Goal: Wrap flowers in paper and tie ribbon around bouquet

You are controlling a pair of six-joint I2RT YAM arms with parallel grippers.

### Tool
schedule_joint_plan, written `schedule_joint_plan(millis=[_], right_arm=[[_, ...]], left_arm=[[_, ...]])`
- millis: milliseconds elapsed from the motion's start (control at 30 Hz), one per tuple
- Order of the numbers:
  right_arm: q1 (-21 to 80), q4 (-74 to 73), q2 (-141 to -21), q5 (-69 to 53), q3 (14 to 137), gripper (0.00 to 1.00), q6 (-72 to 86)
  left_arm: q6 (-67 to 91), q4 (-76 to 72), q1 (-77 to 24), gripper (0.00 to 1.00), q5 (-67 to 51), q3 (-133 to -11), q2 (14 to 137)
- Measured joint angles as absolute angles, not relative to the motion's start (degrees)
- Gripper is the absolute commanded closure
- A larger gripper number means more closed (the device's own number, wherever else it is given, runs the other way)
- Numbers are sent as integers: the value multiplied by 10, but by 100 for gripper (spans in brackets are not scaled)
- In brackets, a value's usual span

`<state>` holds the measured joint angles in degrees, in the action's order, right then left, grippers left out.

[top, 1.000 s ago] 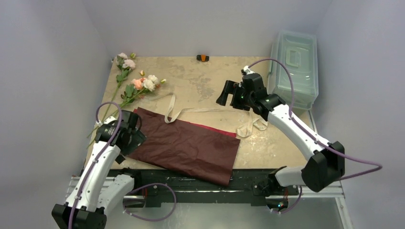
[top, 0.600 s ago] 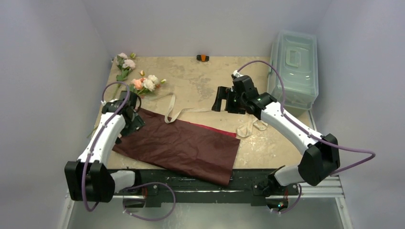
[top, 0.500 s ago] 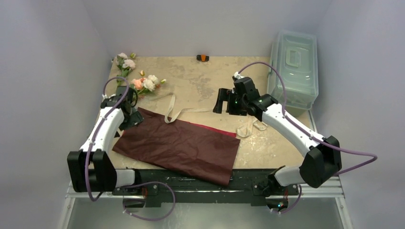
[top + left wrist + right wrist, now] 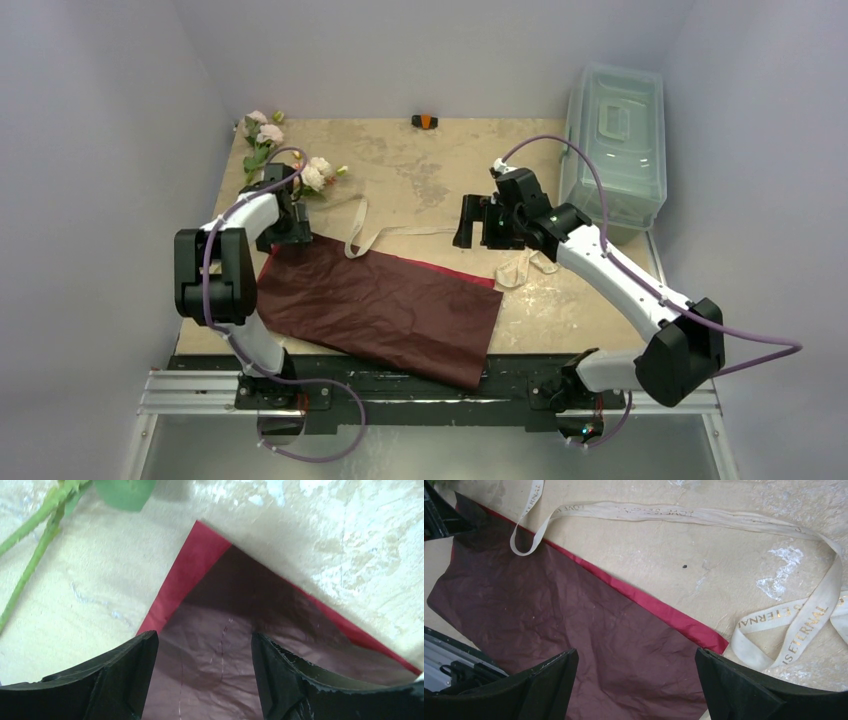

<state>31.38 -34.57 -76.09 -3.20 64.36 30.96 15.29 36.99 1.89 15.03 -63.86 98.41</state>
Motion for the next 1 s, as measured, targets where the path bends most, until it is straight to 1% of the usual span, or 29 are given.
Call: schedule_joint_plan(millis=[200,367,700,800,833,867,1000], right_arm=[[314,-355,-761,-40,644,1,306],[314,-356,-768,-40,644,1,304],[314,-361,-799,-40,651,2,294],[314,-363,-808,-40,655,2,291],[314,-364,-810,-40,656,2,290],[314,-364,-811,-40,656,2,289],[314,-366,-811,-41,657,3,288]], left_arm=[[139,348,28,28,150,-654,1016],[140,346,36,26,152,-656,1023],[159,342,49,35,135,-646,1020],[164,338,49,39,130,-636,1014],[166,335,49,44,128,-632,1012],[169,332,49,46,127,-629,1010],[174,322,49,52,121,-620,1005]])
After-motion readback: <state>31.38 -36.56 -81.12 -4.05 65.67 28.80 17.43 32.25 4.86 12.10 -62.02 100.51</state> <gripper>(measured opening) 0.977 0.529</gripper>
